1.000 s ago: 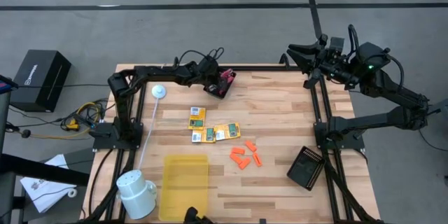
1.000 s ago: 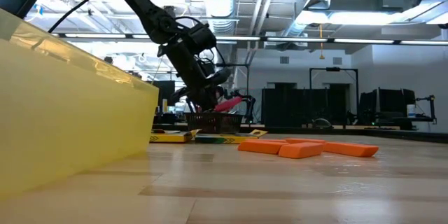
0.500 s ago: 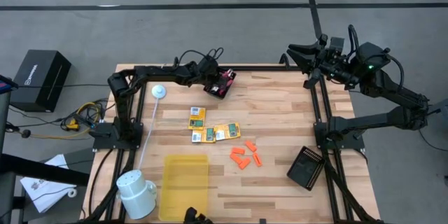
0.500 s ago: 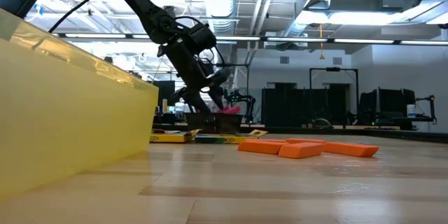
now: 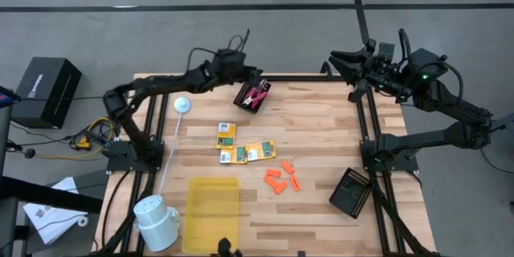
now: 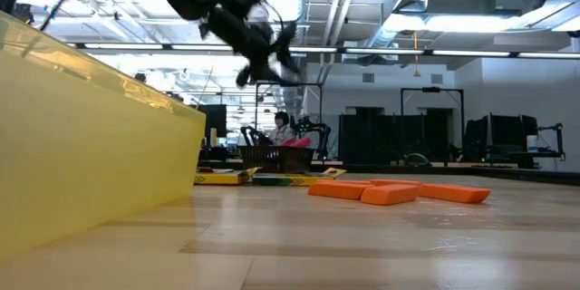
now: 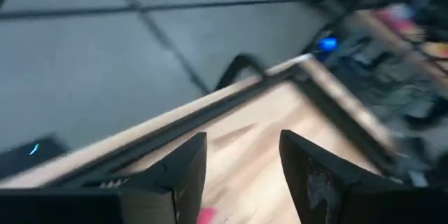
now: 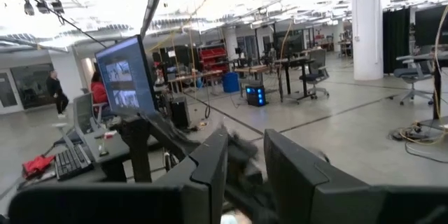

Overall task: Pick & Place School Supplies
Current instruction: Put the yellow crayon box into the yellow bin

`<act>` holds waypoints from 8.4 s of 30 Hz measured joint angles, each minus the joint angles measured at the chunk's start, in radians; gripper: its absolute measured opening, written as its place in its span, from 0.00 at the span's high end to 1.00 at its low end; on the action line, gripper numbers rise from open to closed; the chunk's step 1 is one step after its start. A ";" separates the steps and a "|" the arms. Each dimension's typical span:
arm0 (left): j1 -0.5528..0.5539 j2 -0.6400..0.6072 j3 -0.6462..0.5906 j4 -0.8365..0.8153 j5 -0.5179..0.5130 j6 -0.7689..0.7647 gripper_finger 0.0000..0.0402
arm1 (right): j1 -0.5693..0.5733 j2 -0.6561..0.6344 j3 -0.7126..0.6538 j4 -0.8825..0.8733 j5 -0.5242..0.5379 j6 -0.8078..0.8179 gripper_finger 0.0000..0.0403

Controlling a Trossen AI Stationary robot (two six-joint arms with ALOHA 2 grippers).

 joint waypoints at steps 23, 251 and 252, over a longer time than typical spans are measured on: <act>-0.564 -0.269 0.000 -0.032 0.224 0.124 0.70 | 0.028 0.064 0.000 0.034 -0.100 0.149 0.78; 0.062 -0.580 -0.599 -0.080 0.272 0.114 0.75 | 0.407 1.277 0.377 0.488 -0.762 0.800 0.97; 0.062 -0.580 -0.599 -0.079 0.272 0.110 0.75 | 0.405 1.277 0.377 0.488 -0.764 0.796 0.94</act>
